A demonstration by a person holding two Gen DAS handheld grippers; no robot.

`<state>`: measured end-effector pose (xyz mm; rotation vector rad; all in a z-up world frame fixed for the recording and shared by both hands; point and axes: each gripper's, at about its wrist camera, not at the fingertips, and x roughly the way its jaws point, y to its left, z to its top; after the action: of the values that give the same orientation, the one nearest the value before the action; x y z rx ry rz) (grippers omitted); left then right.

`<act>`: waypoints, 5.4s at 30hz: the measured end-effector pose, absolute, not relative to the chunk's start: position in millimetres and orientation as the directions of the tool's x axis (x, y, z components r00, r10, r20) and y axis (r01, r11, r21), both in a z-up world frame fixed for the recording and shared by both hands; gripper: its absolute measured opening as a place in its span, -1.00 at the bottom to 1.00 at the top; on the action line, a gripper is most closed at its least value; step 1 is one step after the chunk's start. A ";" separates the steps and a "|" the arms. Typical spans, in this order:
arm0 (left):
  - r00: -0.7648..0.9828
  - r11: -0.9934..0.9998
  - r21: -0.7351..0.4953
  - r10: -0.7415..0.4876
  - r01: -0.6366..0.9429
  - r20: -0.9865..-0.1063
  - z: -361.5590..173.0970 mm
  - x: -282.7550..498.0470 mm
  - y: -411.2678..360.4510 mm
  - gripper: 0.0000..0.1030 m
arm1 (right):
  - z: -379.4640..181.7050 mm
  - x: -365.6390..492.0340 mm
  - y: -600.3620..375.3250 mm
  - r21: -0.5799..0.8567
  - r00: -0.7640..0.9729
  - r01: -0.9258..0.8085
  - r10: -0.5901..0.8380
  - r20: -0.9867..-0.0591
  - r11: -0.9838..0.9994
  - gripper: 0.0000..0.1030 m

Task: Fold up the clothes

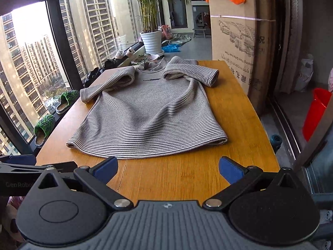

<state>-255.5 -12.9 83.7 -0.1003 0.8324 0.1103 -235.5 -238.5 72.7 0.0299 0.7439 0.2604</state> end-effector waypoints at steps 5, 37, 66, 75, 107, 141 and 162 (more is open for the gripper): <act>0.671 0.989 -0.046 0.061 -0.141 -0.739 83.2 -253.0 -14.7 1.00 | 71.2 -235.4 -240.0 0.118 0.700 -0.219 0.240 -0.673 0.969 1.00; 0.664 0.989 -0.058 0.050 -0.139 -0.746 79.7 -251.1 -13.9 1.00 | 71.4 -244.5 -233.4 0.048 0.737 -0.232 0.208 -0.643 0.972 1.00; 0.649 0.988 -0.063 0.045 -0.142 -0.760 74.0 -249.9 -15.1 1.00 | 67.5 -242.5 -234.5 0.051 0.727 -0.232 0.208 -0.654 0.971 1.00; 0.643 0.988 -0.061 0.045 -0.142 -0.765 71.8 -247.7 -14.6 1.00 | 65.9 -241.2 -235.3 0.050 0.724 -0.233 0.207 -0.658 0.971 1.00; 0.755 0.999 -0.035 -0.002 -0.029 -0.656 44.1 -110.2 -24.2 1.00 | 42.5 -124.0 -247.0 0.081 0.754 -0.278 0.270 -0.599 0.957 1.00; 0.768 0.997 -0.024 -0.073 0.075 -0.636 -6.4 -17.3 -45.3 1.00 | -13.4 -71.4 -245.0 0.041 0.737 -0.109 0.109 -0.667 0.993 1.00; 0.767 0.999 -0.011 -0.041 0.045 -0.640 -7.0 -39.3 -47.9 1.00 | 23.9 -57.5 -308.6 0.516 0.699 -0.146 0.457 -0.550 0.844 1.00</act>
<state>-39.3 -47.9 -7.0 0.0055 0.6951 -0.0469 -57.5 -308.6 23.9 0.4613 0.7250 0.3493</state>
